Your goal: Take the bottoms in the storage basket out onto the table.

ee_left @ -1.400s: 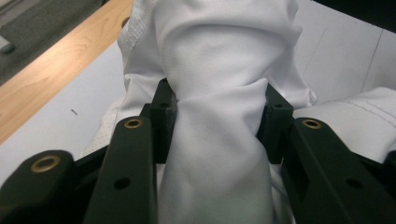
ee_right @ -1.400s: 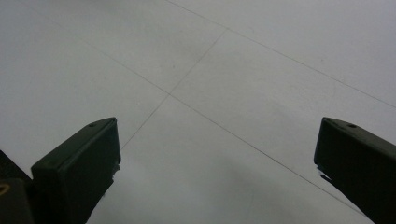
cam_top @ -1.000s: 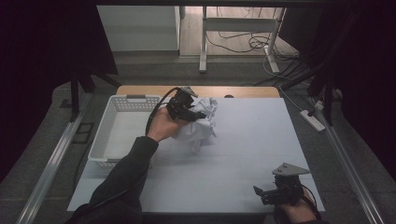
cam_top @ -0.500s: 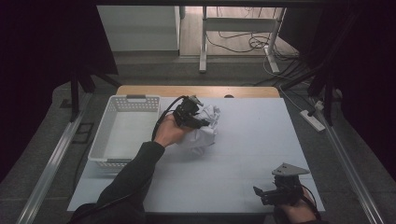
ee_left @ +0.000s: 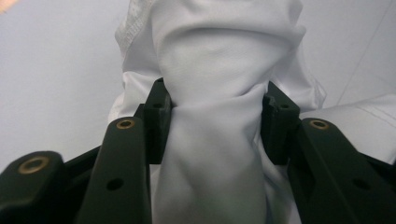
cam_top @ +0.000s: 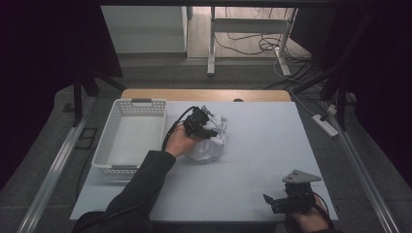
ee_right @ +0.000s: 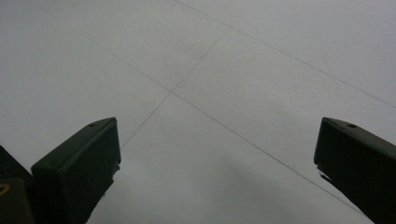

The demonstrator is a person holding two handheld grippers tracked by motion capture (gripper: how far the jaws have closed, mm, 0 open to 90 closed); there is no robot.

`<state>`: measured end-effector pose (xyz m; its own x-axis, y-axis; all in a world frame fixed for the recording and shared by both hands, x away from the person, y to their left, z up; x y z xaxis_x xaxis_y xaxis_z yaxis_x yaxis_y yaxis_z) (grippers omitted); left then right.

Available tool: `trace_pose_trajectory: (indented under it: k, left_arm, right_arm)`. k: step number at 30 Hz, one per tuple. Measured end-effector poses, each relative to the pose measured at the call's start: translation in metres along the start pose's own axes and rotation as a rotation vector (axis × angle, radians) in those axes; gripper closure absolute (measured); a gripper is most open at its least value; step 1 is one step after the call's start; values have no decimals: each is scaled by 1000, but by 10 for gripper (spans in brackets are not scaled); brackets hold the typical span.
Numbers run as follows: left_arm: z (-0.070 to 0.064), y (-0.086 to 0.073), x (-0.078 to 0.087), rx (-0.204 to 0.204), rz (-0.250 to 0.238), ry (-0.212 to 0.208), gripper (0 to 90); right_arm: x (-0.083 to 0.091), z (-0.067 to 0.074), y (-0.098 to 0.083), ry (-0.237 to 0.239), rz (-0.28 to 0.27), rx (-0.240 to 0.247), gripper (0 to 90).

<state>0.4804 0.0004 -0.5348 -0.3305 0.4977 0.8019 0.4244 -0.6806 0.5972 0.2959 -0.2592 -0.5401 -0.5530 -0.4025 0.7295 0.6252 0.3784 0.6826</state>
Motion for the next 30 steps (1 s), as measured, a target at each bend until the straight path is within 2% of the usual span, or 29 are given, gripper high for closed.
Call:
trace_pose_trajectory:
  k: [5, 7, 9, 14, 15, 22, 30]
  left_arm:
    - [-1, -3, -7, 19, 11, -10, 539]
    - [-1, -4, -9, 40, 24, -17, 537]
    - [-2, -5, -11, 54, 17, -15, 529]
    - [-3, -8, -18, 51, 34, -16, 467]
    - [-3, -10, -20, 39, 45, -11, 457]
    - [-1, -15, -30, 67, 33, -6, 375]
    - [-1, -17, -33, 57, 32, 9, 315]
  right_arm:
    - [0, 0, 0, 1, 0, 0, 6]
    - [0, 0, 0, 1, 0, 1, 6]
    - [0, 0, 0, 1, 0, 2, 6]
    - [0, 0, 0, 1, 2, 6, 6]
    - [0, 1, 0, 1, 2, 6, 6]
    - [0, 1, 0, 2, 3, 9, 7]
    - [-1, 1, -1, 2, 9, 14, 6]
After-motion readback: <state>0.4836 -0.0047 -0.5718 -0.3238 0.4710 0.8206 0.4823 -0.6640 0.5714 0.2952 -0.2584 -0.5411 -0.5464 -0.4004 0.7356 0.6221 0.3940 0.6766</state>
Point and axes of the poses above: each handheld gripper's, and its own axes: x roughly backward along the jaws, y roughly out of its top, z roughly to its left, the point moved 8 cm from there along -x, roughly forward along the jaws, and after that the axes turned 7 degrees about -x, right-handed, at the moved point
